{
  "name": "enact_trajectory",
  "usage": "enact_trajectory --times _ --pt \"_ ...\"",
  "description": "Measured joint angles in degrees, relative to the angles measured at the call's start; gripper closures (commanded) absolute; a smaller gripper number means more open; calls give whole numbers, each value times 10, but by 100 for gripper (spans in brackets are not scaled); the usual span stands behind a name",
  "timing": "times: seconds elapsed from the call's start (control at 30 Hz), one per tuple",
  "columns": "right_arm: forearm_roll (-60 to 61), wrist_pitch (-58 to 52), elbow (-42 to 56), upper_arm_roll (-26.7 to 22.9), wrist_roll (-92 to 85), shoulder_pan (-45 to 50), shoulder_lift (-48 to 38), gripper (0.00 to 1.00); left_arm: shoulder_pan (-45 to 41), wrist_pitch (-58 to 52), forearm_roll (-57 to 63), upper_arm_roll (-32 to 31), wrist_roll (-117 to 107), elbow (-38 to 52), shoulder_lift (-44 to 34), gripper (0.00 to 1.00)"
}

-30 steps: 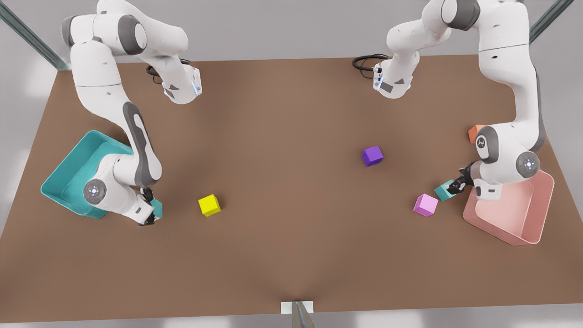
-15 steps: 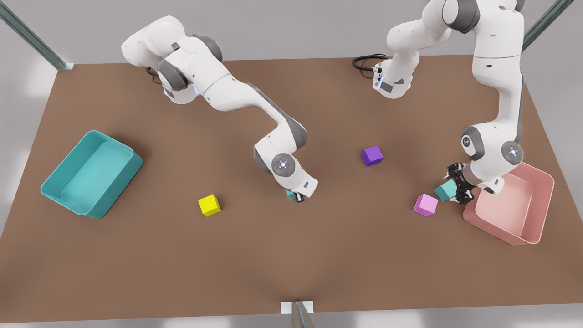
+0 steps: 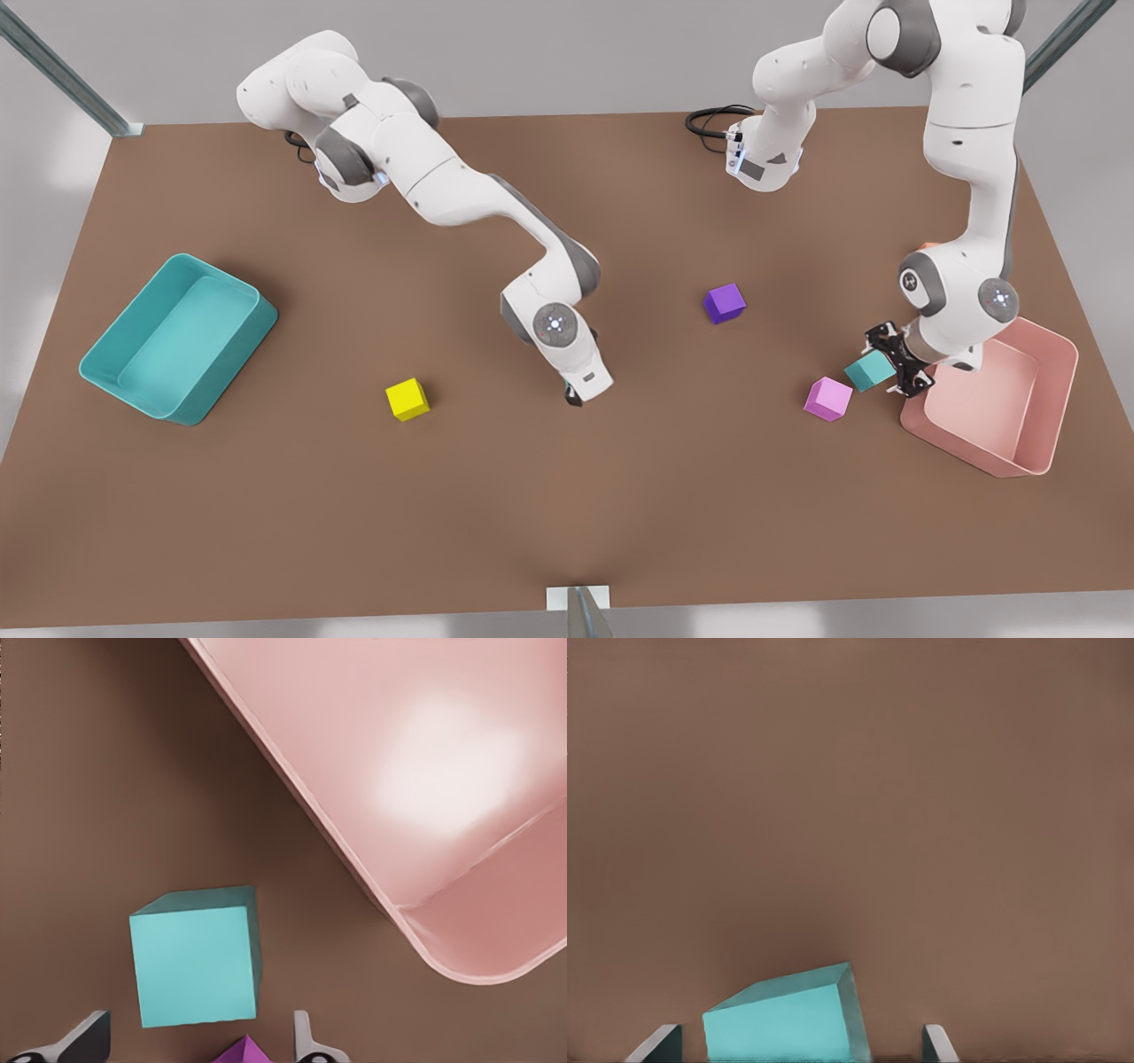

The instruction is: Stack the two blue cubes on top of each other

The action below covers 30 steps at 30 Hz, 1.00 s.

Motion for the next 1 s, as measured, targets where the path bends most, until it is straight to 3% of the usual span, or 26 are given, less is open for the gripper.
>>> enact_trajectory --times 0.23,0.4,0.53,0.7,1.0 --pt "17 -130 -3 0 50 -143 -118 0 0 3 1 0 -38 6 14 0" --pt "-2 -259 -3 -16 72 -296 -142 0 3 4 3 0 -58 12 22 0" --pt "-32 -379 -7 -17 108 -292 -282 0 4 4 6 0 -70 12 25 0" --pt "-77 -437 -203 -14 147 -295 -515 0 4 5 7 0 -79 16 34 0" --pt "-95 -435 -262 -12 193 -300 -544 0 7 6 7 0 -88 17 51 0"
